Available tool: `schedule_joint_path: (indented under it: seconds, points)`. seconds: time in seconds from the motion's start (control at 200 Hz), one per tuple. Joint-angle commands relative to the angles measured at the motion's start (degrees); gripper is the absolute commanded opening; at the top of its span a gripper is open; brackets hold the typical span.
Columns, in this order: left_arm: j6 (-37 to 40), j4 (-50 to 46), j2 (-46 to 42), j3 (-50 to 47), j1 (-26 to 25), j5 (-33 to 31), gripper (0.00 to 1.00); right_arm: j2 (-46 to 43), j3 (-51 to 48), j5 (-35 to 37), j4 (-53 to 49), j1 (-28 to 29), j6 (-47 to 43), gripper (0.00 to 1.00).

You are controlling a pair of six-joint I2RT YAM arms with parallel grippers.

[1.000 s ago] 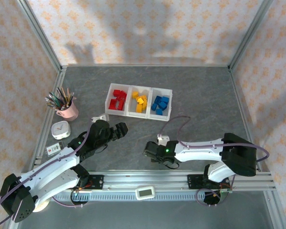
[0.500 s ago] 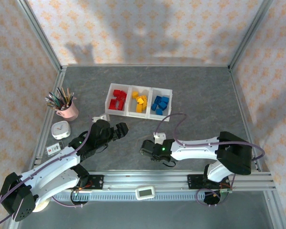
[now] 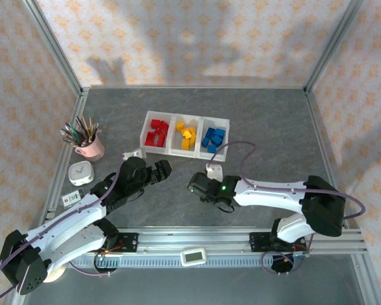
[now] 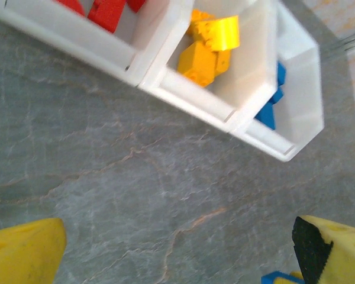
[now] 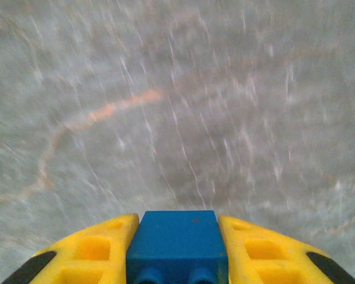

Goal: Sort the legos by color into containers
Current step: Pick up the lego from the bottom-center of the table, then place the lego in the container.

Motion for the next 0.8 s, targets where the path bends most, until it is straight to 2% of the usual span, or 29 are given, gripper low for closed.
schedule_joint_path:
  seconds: [0.0,0.255,0.561,0.671,0.796]
  points:
    - [3.1,0.1,0.6,4.1,0.2,-3.7,0.99,-1.1,4.7,6.0,-0.8,-3.8,-6.5,0.31]
    - [7.5,2.6,5.2,10.9,1.1,-8.3,0.99,5.2,16.3,8.4,6.2,-16.4,-19.0,0.32]
    - [10.9,5.0,12.0,16.6,2.9,-10.0,0.99,19.9,27.4,4.0,11.5,-28.3,-23.9,0.33]
    - [10.8,6.7,13.2,16.7,3.6,-9.6,0.99,24.0,29.8,1.8,14.7,-29.9,-25.7,0.34]
    - [10.7,7.5,14.1,16.9,4.2,-9.5,0.99,29.7,33.8,2.1,15.1,-31.1,-26.5,0.42]
